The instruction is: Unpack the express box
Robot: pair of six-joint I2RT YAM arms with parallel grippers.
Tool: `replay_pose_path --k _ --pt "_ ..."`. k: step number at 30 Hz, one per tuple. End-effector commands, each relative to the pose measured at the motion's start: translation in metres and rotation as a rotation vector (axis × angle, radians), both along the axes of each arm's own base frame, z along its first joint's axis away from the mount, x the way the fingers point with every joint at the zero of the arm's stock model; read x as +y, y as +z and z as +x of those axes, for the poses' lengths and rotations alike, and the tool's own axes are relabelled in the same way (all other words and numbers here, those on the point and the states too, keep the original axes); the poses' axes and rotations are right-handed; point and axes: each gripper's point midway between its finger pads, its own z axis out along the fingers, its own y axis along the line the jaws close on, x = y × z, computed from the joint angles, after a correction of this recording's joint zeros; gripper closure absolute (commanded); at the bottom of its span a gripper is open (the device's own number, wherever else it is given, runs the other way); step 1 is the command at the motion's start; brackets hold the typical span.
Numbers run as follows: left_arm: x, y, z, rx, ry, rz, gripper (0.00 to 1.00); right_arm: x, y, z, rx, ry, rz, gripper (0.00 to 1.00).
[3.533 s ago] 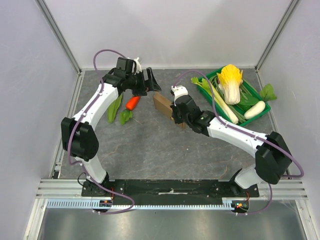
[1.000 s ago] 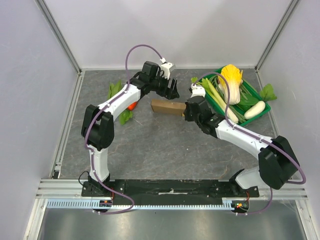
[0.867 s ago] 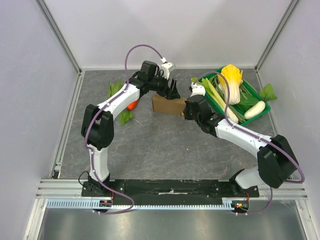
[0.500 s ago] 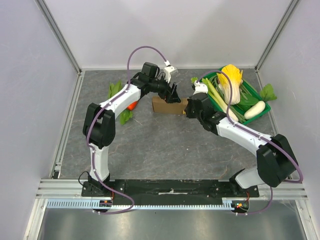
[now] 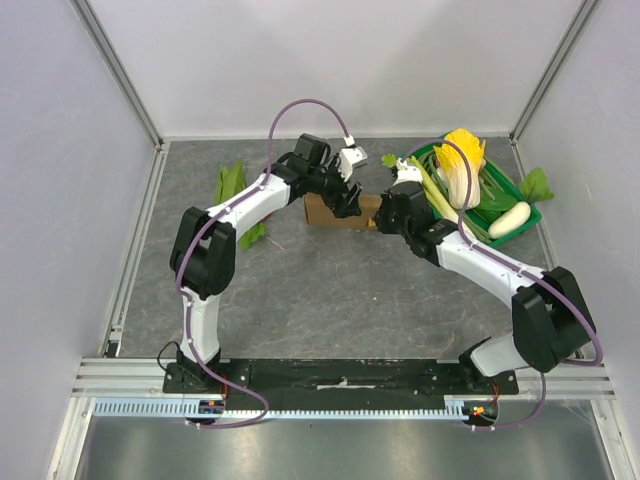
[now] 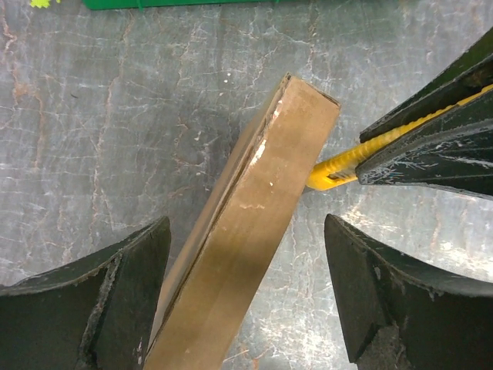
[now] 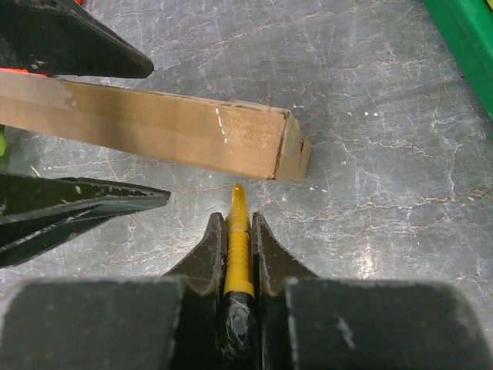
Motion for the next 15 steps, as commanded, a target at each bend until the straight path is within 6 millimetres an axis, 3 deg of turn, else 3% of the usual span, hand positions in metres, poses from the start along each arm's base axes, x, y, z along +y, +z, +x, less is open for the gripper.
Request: replay_pose_path --k 1,11,14,15 --pt "-0.003 -0.008 0.015 -0.141 -0.007 0.077 0.14 0.001 0.030 0.007 -0.064 -0.008 0.076 1.00" --pt "-0.007 -0.033 0.020 -0.166 0.005 0.153 0.30 -0.028 0.047 -0.021 -0.050 -0.043 0.080 1.00" --pt "-0.006 -0.037 0.021 -0.170 0.016 0.167 0.41 -0.039 0.058 -0.031 -0.056 -0.059 0.077 1.00" --pt "-0.006 -0.035 0.023 -0.178 0.024 0.172 0.49 -0.041 0.062 -0.032 -0.062 -0.065 0.078 1.00"
